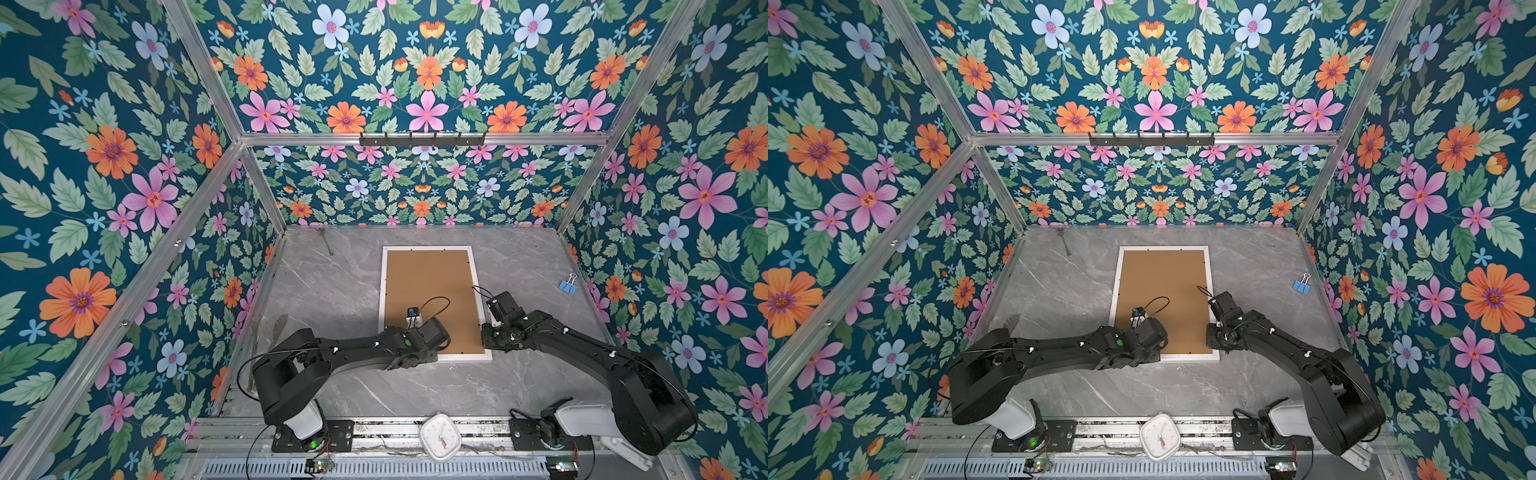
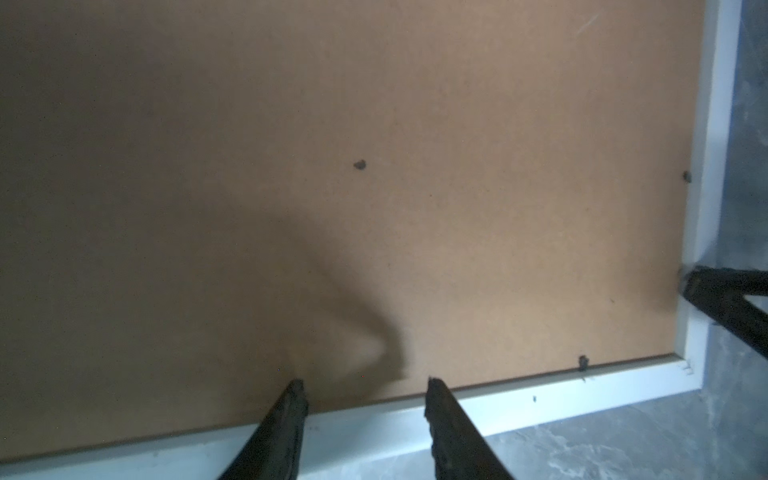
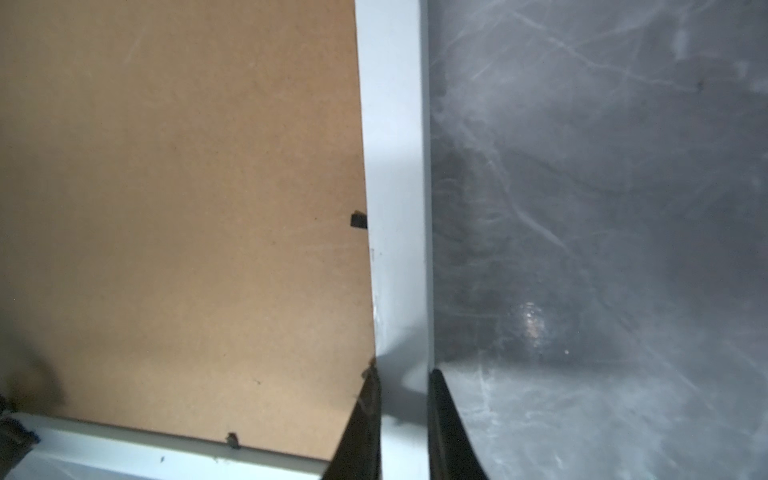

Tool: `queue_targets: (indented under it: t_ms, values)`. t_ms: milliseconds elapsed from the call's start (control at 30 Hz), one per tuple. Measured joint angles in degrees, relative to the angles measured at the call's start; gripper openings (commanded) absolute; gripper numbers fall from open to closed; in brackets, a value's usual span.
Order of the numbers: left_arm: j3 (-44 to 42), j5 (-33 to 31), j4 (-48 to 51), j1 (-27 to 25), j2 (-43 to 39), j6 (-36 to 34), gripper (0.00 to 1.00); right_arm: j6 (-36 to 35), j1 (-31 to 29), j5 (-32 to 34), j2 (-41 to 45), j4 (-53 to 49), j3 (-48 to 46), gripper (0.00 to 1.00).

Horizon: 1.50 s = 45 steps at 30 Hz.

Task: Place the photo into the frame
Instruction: 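Move the left gripper to pinch the frame edge nearest the robot, then move the left gripper back to pinch the frame side edge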

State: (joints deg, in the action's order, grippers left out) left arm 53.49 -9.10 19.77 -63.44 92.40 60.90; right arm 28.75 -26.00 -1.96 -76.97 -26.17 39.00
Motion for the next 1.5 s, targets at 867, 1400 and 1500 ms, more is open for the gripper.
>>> queue_targets:
  t_ms: [867,1400,1500]
  values:
    - [8.7,13.6,13.6,35.8,3.4,-31.4,0.41,-0.4,0.1,-0.4,-0.9,-0.7,0.9,0.0]
    - [13.4,19.5,11.9,38.9,10.6,-38.7,0.38,-0.7,0.1,-0.8,-2.8,-2.3,2.4,0.0]
    - [12.7,20.1,10.8,38.9,10.8,-38.7,0.32,-0.7,0.1,-0.9,-2.8,-2.4,2.5,0.0]
